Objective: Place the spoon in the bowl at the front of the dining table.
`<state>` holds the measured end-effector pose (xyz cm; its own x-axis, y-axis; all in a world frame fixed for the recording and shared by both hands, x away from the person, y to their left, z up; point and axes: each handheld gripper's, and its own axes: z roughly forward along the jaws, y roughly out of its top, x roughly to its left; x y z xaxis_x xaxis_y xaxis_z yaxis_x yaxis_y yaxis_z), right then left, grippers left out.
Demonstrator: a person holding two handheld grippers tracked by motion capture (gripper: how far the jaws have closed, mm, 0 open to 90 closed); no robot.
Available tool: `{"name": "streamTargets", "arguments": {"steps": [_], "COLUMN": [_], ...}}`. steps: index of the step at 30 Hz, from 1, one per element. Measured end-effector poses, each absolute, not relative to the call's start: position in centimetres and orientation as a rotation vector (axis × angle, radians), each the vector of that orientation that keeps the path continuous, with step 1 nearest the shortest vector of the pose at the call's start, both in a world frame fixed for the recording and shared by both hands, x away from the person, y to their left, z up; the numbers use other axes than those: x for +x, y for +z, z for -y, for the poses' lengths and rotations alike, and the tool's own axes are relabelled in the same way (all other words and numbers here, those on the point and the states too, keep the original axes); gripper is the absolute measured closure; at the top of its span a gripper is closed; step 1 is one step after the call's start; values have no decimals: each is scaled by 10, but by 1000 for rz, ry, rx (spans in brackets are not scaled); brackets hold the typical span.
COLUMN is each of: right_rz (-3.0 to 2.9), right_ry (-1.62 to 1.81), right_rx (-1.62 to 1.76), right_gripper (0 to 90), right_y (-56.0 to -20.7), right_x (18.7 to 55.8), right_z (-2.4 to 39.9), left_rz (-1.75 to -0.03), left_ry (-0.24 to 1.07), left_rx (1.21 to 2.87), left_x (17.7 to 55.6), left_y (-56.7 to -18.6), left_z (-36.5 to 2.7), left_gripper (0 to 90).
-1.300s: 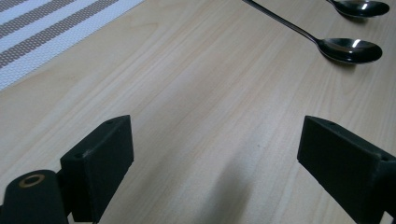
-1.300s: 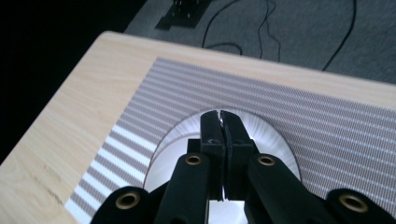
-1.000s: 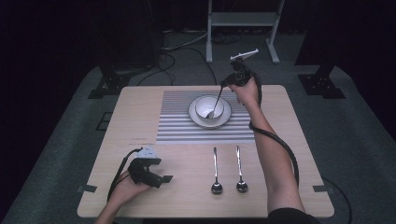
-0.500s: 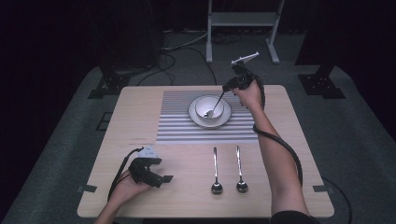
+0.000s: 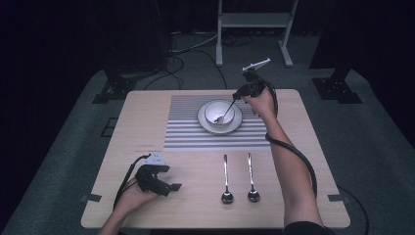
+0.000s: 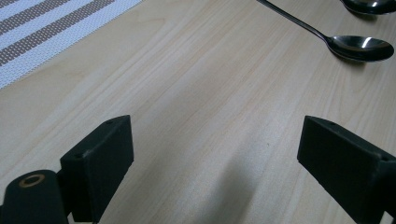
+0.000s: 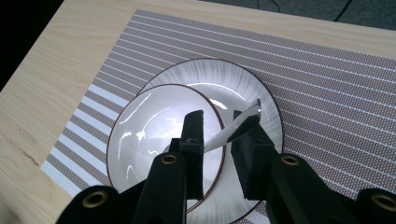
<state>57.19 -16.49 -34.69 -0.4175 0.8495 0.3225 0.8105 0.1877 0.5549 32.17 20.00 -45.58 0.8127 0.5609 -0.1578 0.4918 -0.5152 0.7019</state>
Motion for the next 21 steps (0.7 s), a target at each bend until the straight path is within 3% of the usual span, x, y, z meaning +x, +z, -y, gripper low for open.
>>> {"name": "streamTargets", "arguments": {"steps": [21], "right_rz": [-2438], "right_ry": [927], "right_rx": [1647], "right_gripper": [637], "right_y": [-364], "right_x": [571], "right_z": [169], "left_rz": [-767], "left_ry": [121], "left_rx": [2212], "left_x": [322], "left_y": [-455], "left_z": [-200], "left_gripper": [96]}}
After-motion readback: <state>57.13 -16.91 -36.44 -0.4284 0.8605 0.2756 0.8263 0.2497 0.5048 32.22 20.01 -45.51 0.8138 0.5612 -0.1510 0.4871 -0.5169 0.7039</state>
